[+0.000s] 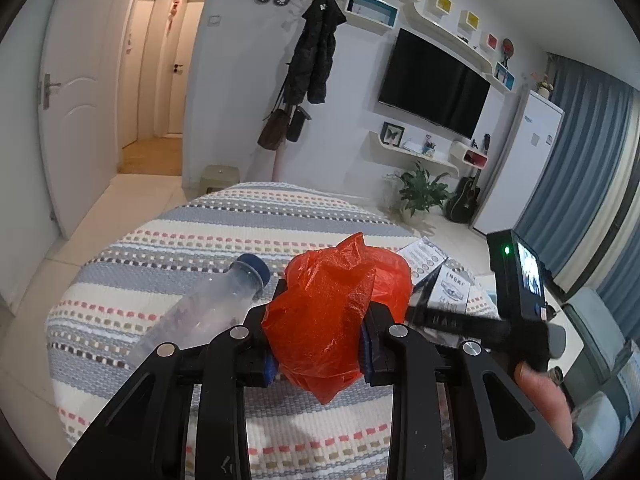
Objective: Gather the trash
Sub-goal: 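Grasp the white milk carton with the right tool while the left tool holds the red bag, then carry the red bag and milk carton over the basket and open both tools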
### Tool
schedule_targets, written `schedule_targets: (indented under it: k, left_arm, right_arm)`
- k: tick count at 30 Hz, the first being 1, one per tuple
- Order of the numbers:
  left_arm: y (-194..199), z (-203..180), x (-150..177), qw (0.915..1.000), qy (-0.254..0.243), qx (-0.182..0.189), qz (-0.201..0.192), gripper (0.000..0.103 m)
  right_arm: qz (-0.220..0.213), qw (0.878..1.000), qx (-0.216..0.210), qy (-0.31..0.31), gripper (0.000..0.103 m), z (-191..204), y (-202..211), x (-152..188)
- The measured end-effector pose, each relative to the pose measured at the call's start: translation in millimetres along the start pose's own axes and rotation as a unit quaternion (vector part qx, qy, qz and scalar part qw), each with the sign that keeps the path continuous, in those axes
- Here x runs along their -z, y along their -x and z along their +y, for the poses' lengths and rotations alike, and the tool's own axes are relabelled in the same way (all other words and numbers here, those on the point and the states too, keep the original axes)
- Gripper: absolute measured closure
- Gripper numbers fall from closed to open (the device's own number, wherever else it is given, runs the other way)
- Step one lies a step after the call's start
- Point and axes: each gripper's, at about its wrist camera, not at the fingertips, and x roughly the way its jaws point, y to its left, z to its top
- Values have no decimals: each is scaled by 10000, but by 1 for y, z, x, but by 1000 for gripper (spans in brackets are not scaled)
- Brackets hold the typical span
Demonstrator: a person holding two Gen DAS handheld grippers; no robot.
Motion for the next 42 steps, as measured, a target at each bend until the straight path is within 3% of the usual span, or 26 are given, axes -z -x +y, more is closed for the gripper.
schedule_targets:
  k: [5,10,18,25,34,37,42]
  left_arm:
    - [-2,-1,2,10000,20,85,18,75]
    - [-10,-13,10,9995,-86,270,114,75]
    - [-25,-33,23,9984,-168,437,325,75]
    - [-32,-37,27,9984,-174,328,422,75]
    - [-40,-41,28,9982,-124,240,530,75]
    - [-43,-44,28,9981,-151,213,564,75]
    - [-45,-50,28,9980,-182,172,576,75]
  right_arm:
    - [-55,9979,-256,590,32,0,17,23]
    - [-259,9947,-268,953,37,-15,42,52]
    - [-373,9891,-440,1352,37,-25,67,81]
    - [-323,9856,-499,1583,37,-30,74,92]
    - [31,9887,-796,1271,36,-40,58,84]
    - [158,9901,-845,1113,29,-40,54,81]
    - [208,9915,-686,1088,28,-36,48,79]
